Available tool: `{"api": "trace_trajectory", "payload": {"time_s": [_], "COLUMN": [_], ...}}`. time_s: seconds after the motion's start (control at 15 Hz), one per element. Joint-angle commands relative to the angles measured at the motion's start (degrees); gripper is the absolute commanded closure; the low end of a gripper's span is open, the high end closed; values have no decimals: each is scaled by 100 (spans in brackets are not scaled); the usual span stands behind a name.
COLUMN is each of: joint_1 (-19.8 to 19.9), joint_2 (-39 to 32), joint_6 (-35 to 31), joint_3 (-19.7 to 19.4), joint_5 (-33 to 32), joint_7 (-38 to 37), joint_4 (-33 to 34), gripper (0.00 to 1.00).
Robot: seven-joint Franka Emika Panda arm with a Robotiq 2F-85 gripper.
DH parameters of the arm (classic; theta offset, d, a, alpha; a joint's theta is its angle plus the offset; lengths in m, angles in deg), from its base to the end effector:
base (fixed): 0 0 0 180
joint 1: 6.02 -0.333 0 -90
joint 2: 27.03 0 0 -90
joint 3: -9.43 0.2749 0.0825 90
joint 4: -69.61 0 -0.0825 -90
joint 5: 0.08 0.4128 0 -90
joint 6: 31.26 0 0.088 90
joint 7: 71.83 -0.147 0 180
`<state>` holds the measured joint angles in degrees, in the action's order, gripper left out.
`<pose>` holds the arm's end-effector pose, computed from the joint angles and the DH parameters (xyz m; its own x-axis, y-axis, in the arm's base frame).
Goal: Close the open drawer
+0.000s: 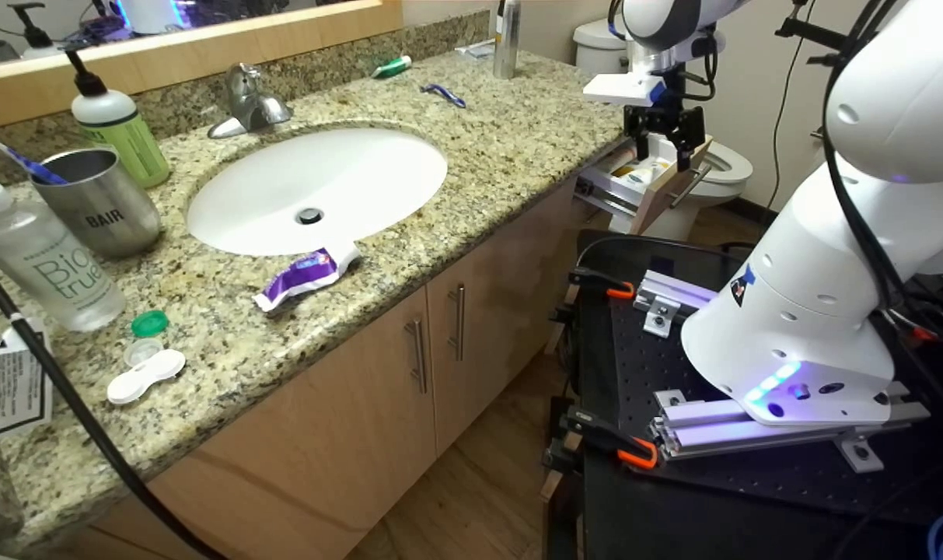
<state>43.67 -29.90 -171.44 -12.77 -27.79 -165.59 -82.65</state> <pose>0.1072 -0.3809 0.1019 -0.7451 -0.6250 0.2329 -0.5626 0.7765 0.2838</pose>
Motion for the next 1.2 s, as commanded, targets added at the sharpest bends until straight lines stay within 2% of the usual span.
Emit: {"api": "trace_trajectory", "payload": {"time_s": [0.0,0.13,0.4,0.53,0.8,0.93,1.07,1.13], "joint_1": [-238,-231,54,155,93,-67,-36,-235], "joint_2": [59,-25,-40,35,-182,-473,-655,-797], "joint_6": [37,-64,-331,-461,-993,-1294,-1568,-1621], "joint_3": [-211,-409,-1105,-1401,-1642,-1518,-1158,-1171], "joint_5": [-65,-216,-961,-1070,-398,413,1362,1831], "joint_7": [-223,-1007,-2083,-2206,-2109,-2036,-1843,-1734], "joint_4": [-20,35,-7,-92,-316,-450,-591,-584], "gripper": [0,0,0,0,0,0,0,0]}}
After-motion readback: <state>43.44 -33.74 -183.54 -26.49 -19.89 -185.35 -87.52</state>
